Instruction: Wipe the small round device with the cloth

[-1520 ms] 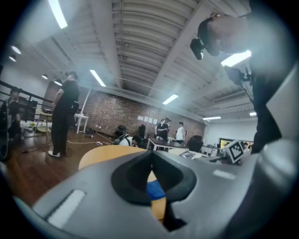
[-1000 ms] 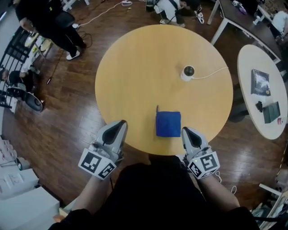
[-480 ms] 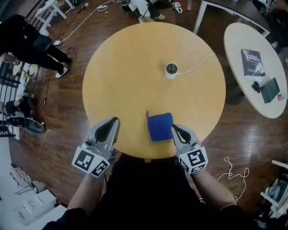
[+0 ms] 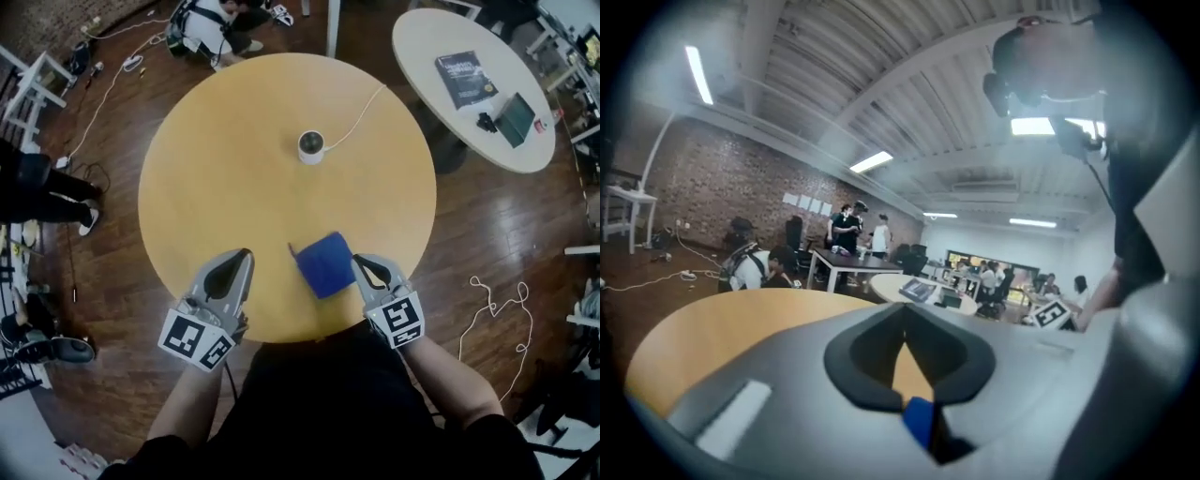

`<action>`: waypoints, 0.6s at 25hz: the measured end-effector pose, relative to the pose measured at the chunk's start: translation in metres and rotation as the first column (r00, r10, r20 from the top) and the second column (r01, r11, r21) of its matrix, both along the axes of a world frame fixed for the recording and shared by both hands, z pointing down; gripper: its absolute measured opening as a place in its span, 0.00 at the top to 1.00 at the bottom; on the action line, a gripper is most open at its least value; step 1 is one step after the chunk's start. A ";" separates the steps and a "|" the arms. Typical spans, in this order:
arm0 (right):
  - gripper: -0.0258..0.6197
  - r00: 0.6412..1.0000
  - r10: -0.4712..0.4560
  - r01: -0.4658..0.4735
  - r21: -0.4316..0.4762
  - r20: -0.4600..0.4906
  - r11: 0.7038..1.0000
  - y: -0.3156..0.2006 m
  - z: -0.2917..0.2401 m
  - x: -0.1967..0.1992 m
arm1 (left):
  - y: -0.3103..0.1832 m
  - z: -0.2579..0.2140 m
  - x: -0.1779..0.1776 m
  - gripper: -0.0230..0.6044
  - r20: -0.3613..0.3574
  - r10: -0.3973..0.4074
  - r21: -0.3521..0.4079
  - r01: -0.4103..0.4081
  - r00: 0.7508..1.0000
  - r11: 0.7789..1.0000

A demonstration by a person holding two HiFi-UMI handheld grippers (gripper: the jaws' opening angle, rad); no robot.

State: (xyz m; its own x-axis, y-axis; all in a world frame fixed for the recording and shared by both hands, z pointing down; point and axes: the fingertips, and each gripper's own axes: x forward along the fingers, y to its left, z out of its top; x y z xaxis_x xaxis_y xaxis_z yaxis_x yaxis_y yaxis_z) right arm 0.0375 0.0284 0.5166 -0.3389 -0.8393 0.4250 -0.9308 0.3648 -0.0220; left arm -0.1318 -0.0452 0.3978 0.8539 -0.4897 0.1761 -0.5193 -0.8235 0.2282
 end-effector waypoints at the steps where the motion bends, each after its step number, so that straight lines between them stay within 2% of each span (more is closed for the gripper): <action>1: 0.96 1.000 0.007 -0.007 -0.010 -0.004 1.000 0.000 0.002 -0.003 | 0.000 0.006 0.001 0.96 -0.008 0.020 -0.007 -0.020 1.000 1.000; 4: 0.96 1.000 0.001 -0.001 -0.039 0.006 0.999 0.000 0.008 -0.011 | -0.008 0.010 0.006 0.96 -0.039 0.038 0.000 -0.038 0.999 0.999; 8: 0.96 0.999 -0.032 0.034 -0.099 0.015 0.995 0.006 0.030 -0.015 | -0.014 -0.005 0.017 0.96 -0.073 0.039 0.046 -0.036 0.997 0.998; 12: 0.96 1.000 -0.002 0.003 -0.084 0.013 0.996 0.005 0.045 -0.009 | -0.008 -0.009 0.022 0.96 -0.063 0.047 0.062 -0.043 0.997 0.997; 15: 0.96 1.000 -0.018 0.016 -0.129 -0.020 0.992 0.008 0.062 -0.012 | 0.000 -0.006 0.018 0.96 -0.052 0.034 0.053 -0.031 0.998 0.998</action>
State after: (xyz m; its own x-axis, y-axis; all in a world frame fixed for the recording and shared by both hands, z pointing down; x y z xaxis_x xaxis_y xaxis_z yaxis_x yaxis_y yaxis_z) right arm 0.0259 0.0362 0.5788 -0.3425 -0.7714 0.5362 -0.9253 0.3758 -0.0504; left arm -0.1134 -0.0451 0.3921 0.8771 -0.4688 0.1050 -0.4803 -0.8513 0.2111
